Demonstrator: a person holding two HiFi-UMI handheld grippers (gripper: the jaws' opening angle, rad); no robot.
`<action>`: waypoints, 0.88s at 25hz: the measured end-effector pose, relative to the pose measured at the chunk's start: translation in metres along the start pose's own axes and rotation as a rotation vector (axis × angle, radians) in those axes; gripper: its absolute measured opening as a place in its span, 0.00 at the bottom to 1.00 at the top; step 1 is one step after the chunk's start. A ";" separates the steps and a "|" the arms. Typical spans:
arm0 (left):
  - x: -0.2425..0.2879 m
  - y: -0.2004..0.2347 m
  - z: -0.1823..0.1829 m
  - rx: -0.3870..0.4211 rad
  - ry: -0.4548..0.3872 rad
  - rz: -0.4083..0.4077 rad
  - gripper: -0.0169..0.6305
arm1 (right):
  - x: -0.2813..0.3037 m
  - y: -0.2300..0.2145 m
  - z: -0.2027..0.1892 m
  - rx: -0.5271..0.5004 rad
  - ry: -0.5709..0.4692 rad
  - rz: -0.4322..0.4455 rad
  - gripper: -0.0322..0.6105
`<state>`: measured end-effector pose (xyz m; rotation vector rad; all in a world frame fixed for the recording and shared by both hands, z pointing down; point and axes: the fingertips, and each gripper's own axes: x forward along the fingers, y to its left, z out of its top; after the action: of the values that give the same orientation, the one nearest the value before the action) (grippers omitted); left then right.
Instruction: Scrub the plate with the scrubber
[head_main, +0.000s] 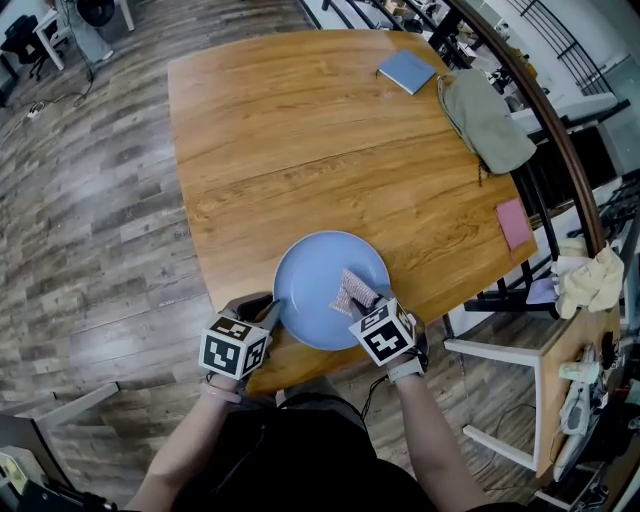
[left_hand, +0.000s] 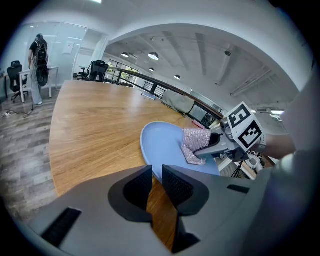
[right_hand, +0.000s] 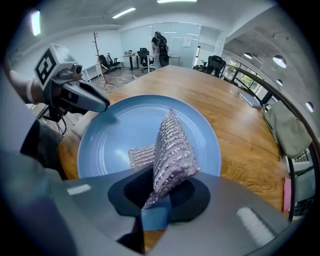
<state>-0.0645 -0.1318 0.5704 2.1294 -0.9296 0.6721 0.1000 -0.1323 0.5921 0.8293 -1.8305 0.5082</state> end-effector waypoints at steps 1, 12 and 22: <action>0.000 0.000 0.000 0.000 0.001 -0.001 0.12 | 0.000 0.007 0.000 -0.004 0.005 0.022 0.15; -0.001 0.000 0.001 -0.001 0.008 -0.004 0.12 | 0.019 0.073 0.049 -0.152 -0.064 0.141 0.15; 0.000 -0.002 0.000 -0.002 0.009 -0.008 0.12 | 0.038 0.049 0.095 -0.117 -0.141 0.118 0.16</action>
<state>-0.0633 -0.1308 0.5693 2.1259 -0.9162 0.6756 -0.0053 -0.1746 0.5918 0.6952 -2.0273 0.4218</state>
